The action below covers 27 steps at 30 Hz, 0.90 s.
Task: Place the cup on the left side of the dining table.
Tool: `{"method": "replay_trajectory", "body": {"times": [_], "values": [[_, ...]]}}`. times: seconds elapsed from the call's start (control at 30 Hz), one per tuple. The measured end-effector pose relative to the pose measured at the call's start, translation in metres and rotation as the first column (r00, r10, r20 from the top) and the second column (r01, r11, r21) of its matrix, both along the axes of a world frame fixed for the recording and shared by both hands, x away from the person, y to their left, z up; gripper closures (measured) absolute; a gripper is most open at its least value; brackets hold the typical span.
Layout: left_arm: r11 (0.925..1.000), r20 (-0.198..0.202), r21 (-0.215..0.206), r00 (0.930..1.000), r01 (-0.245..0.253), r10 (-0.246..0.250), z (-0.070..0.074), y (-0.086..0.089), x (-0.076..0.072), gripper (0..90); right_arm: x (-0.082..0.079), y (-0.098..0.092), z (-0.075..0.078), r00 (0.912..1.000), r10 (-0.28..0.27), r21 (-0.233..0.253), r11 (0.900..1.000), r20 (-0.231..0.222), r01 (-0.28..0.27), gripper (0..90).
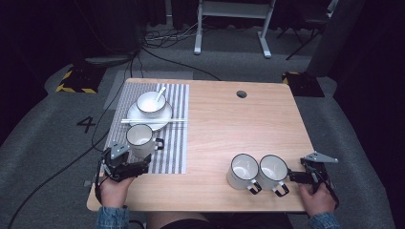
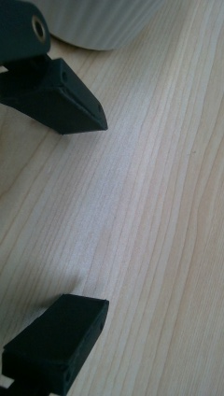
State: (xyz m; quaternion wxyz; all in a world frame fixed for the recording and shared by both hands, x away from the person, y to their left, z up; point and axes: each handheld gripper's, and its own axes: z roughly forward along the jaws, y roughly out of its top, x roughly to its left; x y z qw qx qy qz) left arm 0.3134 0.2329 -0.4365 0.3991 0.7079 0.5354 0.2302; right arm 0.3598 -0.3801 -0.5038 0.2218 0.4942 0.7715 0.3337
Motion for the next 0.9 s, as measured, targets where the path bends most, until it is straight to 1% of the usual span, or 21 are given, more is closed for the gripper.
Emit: {"method": "replay_trajectory", "body": {"times": [0.07, 0.2, 0.23, 0.3, 0.4, 0.43, 0.47, 0.53, 0.63, 0.67, 0.7, 0.73, 0.77, 0.8, 0.83, 0.9], "values": [[1.0, 0.005, 0.003, 0.9999, 0.009, -0.009, 0.002, 0.001, -0.009, 4.1, 0.0, 0.0, 0.0, 1.0, 0.0, 0.0, 1.0, 0.0, 0.0, 12.1], [0.9994, -0.001, 0.009, 0.9994, 0.034, -0.034, 0.005, 0.001, -0.025, 4.1, 0.0, 0.001, 0.0, 1.0, -0.001, -0.006, 1.0, -0.001, 0.001, 11.7], [0.9989, 0.004, 0.018, 0.9991, 0.043, -0.043, 0.005, 0.001, -0.03, 4.1, 0.0, 0.001, 0.0, 1.0, -0.002, -0.007, 1.0, -0.002, 0.002, 11.7], [0.998, 0.006, 0.022, 0.9982, 0.06, -0.06, 0.005, 0.001, -0.037, 4.1, 0.0, 0.001, 0.0, 1.0, -0.002, -0.007, 1.0, -0.003, 0.002, 11.7], [0.9963, -0.002, 0.04, 0.9971, 0.076, -0.076, 0.003, 0.002, -0.047, 4.1, 0.001, 0.001, 0.0, 1.0, -0.002, -0.006, 1.0, -0.001, 0.002, 11.5], [0.996, -0.009, 0.043, 0.9969, 0.078, -0.078, 0.002, 0.002, -0.049, 4.1, 0.001, 0.001, 0.0, 1.0, 0.0, -0.012, 1.0, -0.001, 0.0, 11.5], [0.9954, -0.016, 0.053, 0.9968, 0.08, -0.079, 0.002, 0.003, -0.052, 4.1, 0.001, 0.001, 0.0, 1.0, -0.002, -0.005, 1.0, -0.002, 0.002, 11.5], [0.9957, -0.028, 0.051, 0.9968, 0.077, -0.075, -0.001, 0.006, -0.057, 4.1, 0.001, 0.001, 0.0, 1.0, 0.002, -0.006, 1.0, 0.0, -0.002, 11.5], [0.9955, -0.046, 0.054, 0.9961, 0.078, -0.075, -0.005, 0.01, -0.061, 4.1, 0.001, 0.001, 0.0, 1.0, 0.002, -0.006, 1.0, 0.0, -0.002, 11.4], [0.9955, -0.046, 0.054, 0.9961, 0.078, -0.075, -0.005, 0.01, -0.061, 4.1, 0.001, 0.001, 0.0, 1.0, 0.002, -0.006, 1.0, 0.001, -0.002, 11.5], [0.9945, -0.063, 0.058, 0.9944, 0.088, -0.084, -0.007, 0.012, -0.063, 4.1, 0.001, 0.001, 0.0, 1.0, 0.003, -0.006, 1.0, 0.0, -0.003, 11.5], [0.9945, -0.063, 0.058, 0.9944, 0.088, -0.084, -0.007, 0.012, -0.063, 4.1, 0.001, 0.001, 0.0, 1.0, 0.003, -0.006, 1.0, 0.0, -0.003, 11.5], [0.9925, -0.089, 0.055, 0.9907, 0.109, -0.104, -0.01, 0.013, -0.065, 4.1, 0.001, 0.001, 0.0, 1.0, 0.001, -0.005, 1.0, 0.0, -0.001, 11.5], [0.9925, -0.089, 0.055, 0.9907, 0.109, -0.104, -0.01, 0.013, -0.065, 4.1, 0.001, 0.001, 0.0, 1.0, 0.001, -0.005, 1.0, 0.0, -0.001, 11.5], [0.9903, -0.115, 0.068, 0.9868, 0.122, -0.113, -0.014, 0.013, -0.066, 4.1, 0.001, 0.001, 0.0, 1.0, 0.001, -0.006, 1.0, 0.0, -0.001, 11.5], [0.9901, -0.134, 0.074, 0.985, 0.12, -0.109, -0.018, 0.014, -0.066, 4.1, 0.001, 0.001, 0.0, 1.0, 0.002, -0.005, 1.0, 0.0, -0.002, 11.5]]}}
